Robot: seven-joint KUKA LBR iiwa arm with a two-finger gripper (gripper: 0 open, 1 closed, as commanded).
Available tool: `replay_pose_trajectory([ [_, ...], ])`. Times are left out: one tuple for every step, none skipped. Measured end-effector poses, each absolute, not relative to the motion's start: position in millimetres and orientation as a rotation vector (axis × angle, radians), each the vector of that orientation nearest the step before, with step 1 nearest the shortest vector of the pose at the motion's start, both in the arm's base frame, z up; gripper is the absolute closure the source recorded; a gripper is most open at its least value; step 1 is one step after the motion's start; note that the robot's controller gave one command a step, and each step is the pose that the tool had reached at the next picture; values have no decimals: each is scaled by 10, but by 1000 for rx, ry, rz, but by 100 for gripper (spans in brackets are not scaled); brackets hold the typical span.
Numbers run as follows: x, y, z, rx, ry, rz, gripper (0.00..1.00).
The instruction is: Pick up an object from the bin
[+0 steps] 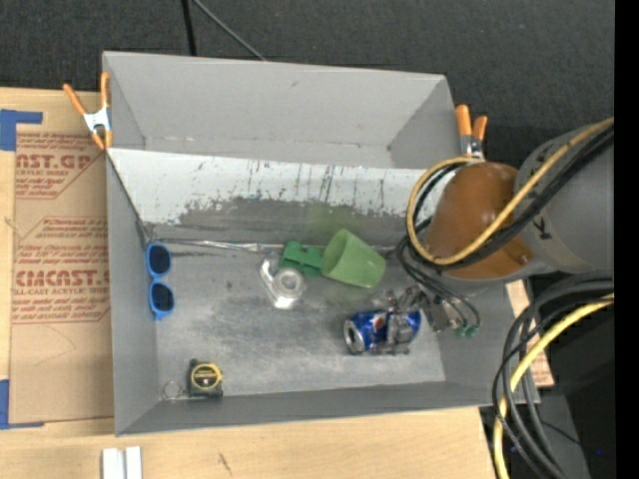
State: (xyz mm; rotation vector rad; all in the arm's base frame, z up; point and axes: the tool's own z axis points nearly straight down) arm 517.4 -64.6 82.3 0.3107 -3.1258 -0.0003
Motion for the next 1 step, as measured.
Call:
replay_pose_trajectory([
  [5184,-872,2443,359,-3132,5,100],
])
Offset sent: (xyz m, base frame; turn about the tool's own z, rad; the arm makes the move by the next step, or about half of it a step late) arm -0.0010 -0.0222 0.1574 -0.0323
